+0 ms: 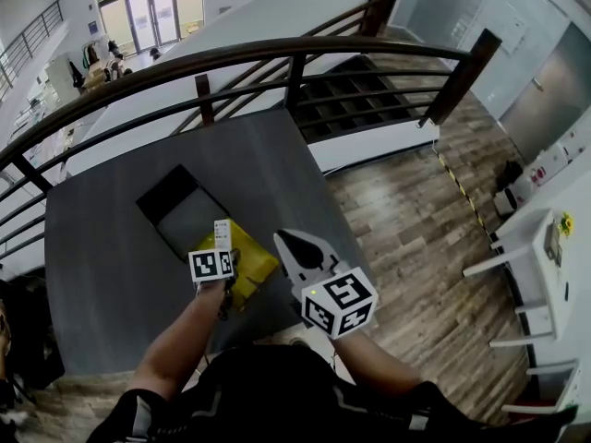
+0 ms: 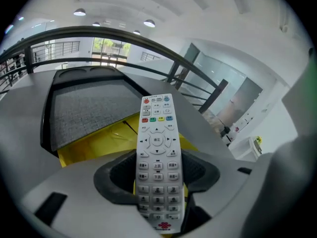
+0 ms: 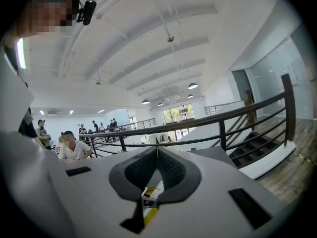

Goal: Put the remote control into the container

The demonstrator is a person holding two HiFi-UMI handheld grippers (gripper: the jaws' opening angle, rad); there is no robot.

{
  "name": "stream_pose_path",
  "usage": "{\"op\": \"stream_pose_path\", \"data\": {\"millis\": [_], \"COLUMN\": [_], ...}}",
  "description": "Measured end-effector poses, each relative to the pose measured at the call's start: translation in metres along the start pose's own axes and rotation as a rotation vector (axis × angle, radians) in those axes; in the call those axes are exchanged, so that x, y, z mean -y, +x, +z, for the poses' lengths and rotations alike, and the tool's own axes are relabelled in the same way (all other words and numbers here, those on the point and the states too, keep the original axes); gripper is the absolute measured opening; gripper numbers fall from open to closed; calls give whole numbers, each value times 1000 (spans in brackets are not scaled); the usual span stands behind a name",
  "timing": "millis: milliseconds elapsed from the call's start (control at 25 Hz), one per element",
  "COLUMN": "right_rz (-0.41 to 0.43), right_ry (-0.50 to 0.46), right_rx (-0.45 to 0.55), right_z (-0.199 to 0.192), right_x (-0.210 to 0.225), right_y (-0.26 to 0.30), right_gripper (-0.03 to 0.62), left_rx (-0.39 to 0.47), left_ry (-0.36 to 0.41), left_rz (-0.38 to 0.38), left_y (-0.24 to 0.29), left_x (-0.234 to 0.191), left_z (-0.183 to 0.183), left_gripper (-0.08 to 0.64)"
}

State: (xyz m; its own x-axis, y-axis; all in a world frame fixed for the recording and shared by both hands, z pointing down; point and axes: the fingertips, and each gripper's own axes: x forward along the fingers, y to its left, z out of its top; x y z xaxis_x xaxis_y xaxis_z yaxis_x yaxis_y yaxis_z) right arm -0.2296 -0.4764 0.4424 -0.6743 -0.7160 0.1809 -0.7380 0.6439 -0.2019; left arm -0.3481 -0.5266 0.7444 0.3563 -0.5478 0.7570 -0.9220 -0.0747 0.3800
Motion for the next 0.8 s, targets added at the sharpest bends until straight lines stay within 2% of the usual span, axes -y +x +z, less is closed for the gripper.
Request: {"op": "stream_pose_path", "data": {"millis": [120,280,360,480,520,680,800], "right_rz": [-13,-25,-26,-26,-27,-14,-13], "right_ry": [23,28,36,53,55,44,50], "right_rx": [-7,-16,-17,-14,-12,-22,-36], "right_z": [-3,-6,-8,-9,-8,-9,-12], "right_x": [6,9,11,14,15,14,18], "right_y": [-1,-1,-2,-2,-2,-3,-4], "right_gripper": [2,2,2,2,2,2,2], "left_rx": [-28,-79,-118,-175,-182,-197,-215], "left_ry": [-1,35,1,-140,-155,-113,-125], "left_rz": [8,46,64,58,62,95,99], "left_y": [8,15,19,27,29,32,35], "left_x": [-1,-1,0,4,5,6,6], "left_z": [-3,-12,-19,-31,-33,-37,-35], "left_gripper": [245,245,245,245,245,245,245]}}
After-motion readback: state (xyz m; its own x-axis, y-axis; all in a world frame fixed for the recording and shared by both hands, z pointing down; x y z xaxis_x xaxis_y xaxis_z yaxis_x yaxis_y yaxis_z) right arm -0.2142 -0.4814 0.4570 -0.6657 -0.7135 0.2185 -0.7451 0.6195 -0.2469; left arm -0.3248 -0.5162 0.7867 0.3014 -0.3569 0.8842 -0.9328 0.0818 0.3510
